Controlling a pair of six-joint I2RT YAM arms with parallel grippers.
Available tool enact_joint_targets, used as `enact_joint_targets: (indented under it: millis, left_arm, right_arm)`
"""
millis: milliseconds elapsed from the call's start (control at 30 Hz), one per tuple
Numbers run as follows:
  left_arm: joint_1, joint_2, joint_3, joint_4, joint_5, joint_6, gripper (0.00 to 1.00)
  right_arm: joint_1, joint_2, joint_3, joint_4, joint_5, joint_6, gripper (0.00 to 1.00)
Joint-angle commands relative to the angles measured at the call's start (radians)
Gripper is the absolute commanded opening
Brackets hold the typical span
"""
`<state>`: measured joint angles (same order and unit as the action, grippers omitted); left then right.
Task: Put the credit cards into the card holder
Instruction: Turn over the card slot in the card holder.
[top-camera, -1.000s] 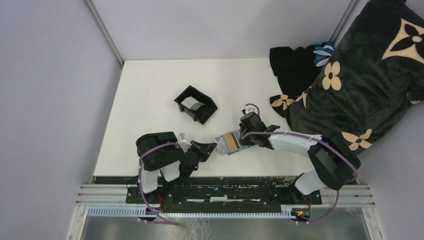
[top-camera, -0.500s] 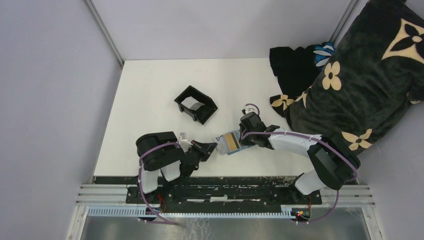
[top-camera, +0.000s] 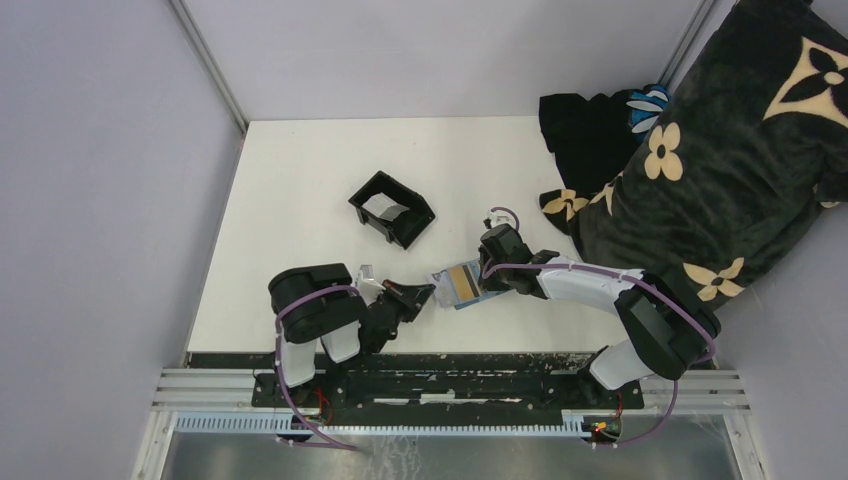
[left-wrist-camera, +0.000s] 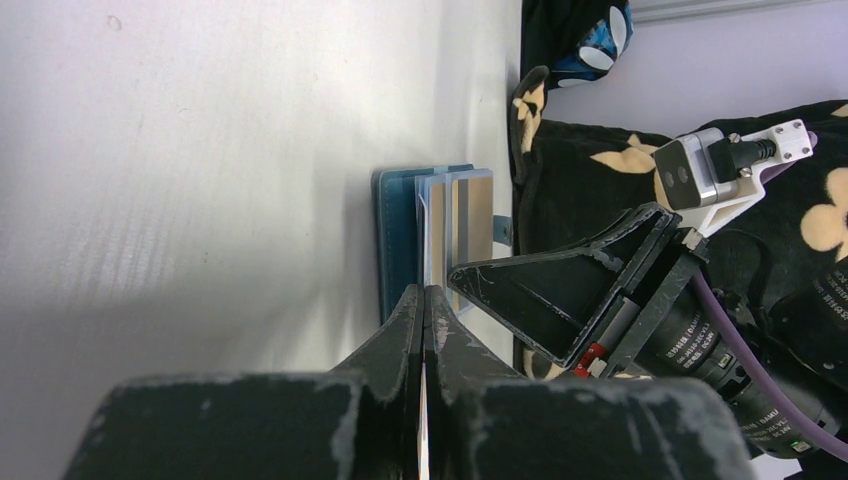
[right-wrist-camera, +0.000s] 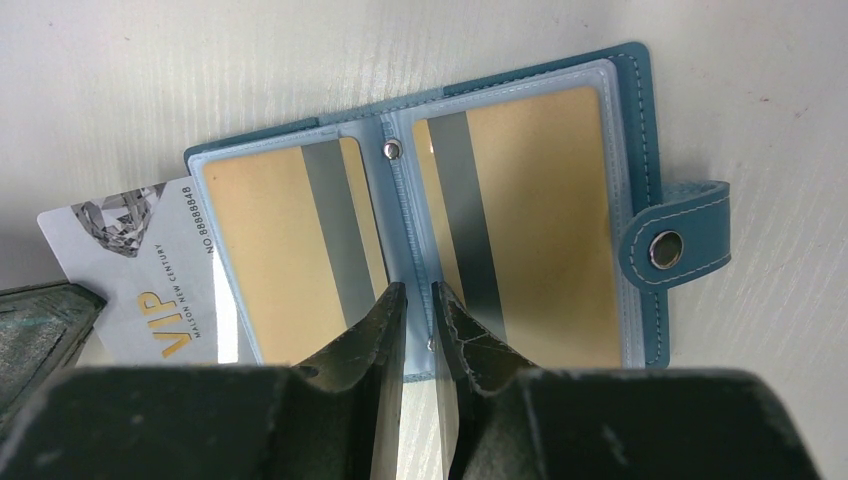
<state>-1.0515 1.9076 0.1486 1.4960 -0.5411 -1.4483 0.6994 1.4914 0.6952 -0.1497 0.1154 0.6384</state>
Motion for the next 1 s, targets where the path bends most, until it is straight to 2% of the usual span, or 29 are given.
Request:
enact_joint_targets:
  millis: [0, 967]
  left_arm:
    - [-0.008, -0.035, 0.002, 0.027, -0.02, 0.048, 0.03]
    - [-0.021, -0.074, 0.108, -0.073, -0.005, 0.08, 0.03]
  right_arm:
    - [0.001, 0.015, -0.018, 0.01, 0.003, -0.005, 0.22]
    - [0.001, -0.003, 0.002, -0.023, 0.015, -0.017, 0.22]
